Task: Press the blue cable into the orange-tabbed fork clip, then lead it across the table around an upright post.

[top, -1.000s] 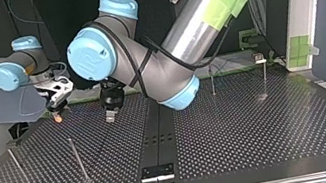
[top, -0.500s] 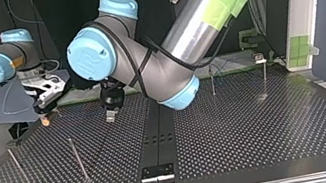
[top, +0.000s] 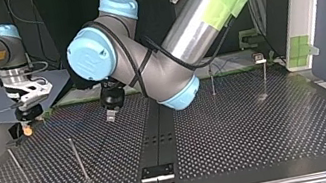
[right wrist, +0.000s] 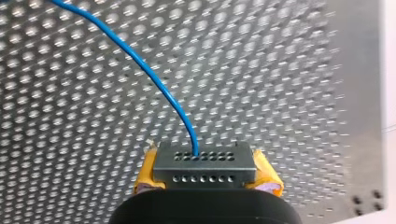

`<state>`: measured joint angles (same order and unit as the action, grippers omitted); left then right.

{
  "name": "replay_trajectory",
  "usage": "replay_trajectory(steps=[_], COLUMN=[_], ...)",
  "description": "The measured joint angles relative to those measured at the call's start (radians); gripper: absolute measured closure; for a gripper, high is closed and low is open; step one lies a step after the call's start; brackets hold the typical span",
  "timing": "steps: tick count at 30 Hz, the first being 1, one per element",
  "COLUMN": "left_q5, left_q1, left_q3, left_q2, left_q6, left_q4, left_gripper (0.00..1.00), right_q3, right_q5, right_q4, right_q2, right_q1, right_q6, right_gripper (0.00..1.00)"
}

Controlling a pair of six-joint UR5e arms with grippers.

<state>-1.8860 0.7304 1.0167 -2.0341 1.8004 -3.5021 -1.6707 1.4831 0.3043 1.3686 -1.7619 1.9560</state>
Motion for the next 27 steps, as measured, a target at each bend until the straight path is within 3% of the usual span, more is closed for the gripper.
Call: replay_trajectory(steps=[10,21,27], left_q5=[0.004,0.073,0.083], left_q1=[0.002,0.024,0.030], left_q3=[0.000,0.000,0.000], left_q2=[0.000,0.000,0.000], left_q6=[0.006,0.043,0.047], left_q4=[0.000,0.000,-0.001], left_gripper=[0.01,0.01,0.01], right_q3=[0.000,0.003,0.016], right_q5=[0.000,-0.005,-0.011], right_q4=[0.002,0.000,-0.007], right_q2=[0.015,0.030,0.052], right_q1=[0.001,-0.011,-0.025], right_q6=[0.000,-0.001,-0.003], right_gripper=[1.00,1.00,1.00])
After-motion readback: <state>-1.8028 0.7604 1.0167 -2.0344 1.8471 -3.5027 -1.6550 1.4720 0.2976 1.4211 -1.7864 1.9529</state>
